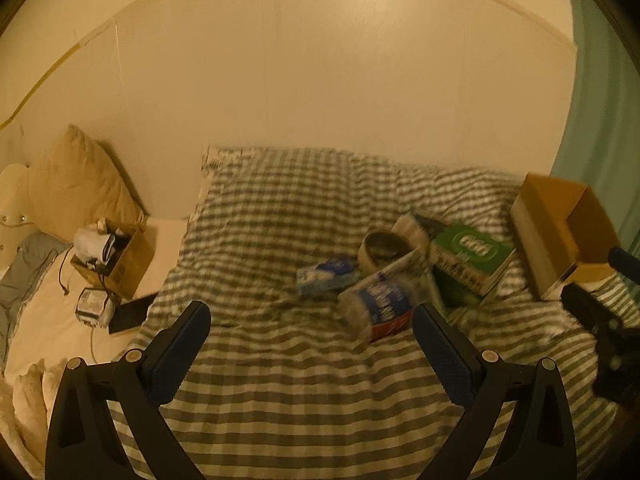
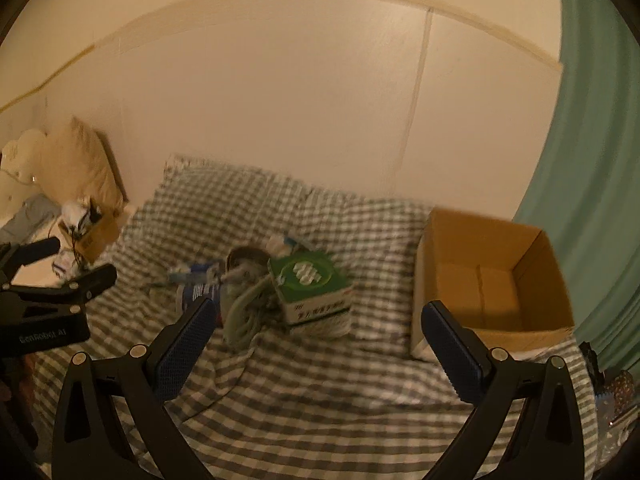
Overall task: Organize objects
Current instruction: 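Move both tools toward the pile of items on the bed, then grasp the clear blue-labelled bottle with the left tool while the right tool grasps the cable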
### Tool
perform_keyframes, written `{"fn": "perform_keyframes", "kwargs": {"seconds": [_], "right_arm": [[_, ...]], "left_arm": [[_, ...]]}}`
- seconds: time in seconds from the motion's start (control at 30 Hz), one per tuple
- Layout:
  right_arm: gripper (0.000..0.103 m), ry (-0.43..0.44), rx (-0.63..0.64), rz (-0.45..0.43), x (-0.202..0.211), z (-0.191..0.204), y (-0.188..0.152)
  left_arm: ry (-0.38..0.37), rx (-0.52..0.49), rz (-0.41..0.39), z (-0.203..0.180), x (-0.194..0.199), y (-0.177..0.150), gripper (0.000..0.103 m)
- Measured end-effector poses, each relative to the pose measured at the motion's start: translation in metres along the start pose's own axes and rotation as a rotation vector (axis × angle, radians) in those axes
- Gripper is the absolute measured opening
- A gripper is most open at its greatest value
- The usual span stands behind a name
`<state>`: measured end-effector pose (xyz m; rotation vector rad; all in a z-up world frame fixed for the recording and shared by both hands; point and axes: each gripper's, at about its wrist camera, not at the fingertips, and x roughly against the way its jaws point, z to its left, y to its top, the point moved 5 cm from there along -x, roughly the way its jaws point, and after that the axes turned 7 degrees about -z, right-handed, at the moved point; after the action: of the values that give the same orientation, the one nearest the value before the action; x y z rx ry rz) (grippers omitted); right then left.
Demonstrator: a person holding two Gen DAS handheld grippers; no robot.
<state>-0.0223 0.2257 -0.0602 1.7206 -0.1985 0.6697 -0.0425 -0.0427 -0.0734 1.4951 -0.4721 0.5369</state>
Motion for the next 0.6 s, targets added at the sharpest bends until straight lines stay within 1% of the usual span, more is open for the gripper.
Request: {"fn": "perform_keyframes", "kwargs": {"seconds": [0.1,0.13,0.2,0.3,0.4,0.47,0.57,0.6], "right_arm": [[0.1,0.023,0.019,0.072,-0.026,0.016,-0.019],[0.097,0.034,0.019,0.094,-0.033,0.021,-0.025],[0.094,0.068,0.023,0.143,-0.053,0.033,-0.035],[0.084,0.109,0.037,0.198,-0.08,0.051,-0.047],[0.067,0.156,0.062,0.26,-0.108,0.071,-0.055],[0.051,0.162,0.062,0.301,-0.128,0.075,-0.06],[0.039,0.163,0.034,0.354,-0.145,0.071,-0.074],[0.038,0.174,0.02,0.359,-0.146,0.069,-0.076]], "left_arm": [[0.015,0.003,0.055,0.007,-0.019,-0.013,0.103],[0.021,0.006,0.068,0.009,-0.024,-0.016,0.103],[0.036,0.012,0.094,0.015,-0.034,-0.021,0.103],[0.05,0.015,0.111,0.021,-0.044,-0.023,0.103],[0.055,0.016,0.124,0.025,-0.053,-0.026,0.103],[0.048,0.001,0.134,0.023,-0.06,-0.03,0.103],[0.031,-0.027,0.159,0.015,-0.071,-0.035,0.103],[0.026,-0.032,0.167,0.012,-0.075,-0.037,0.103]]}}
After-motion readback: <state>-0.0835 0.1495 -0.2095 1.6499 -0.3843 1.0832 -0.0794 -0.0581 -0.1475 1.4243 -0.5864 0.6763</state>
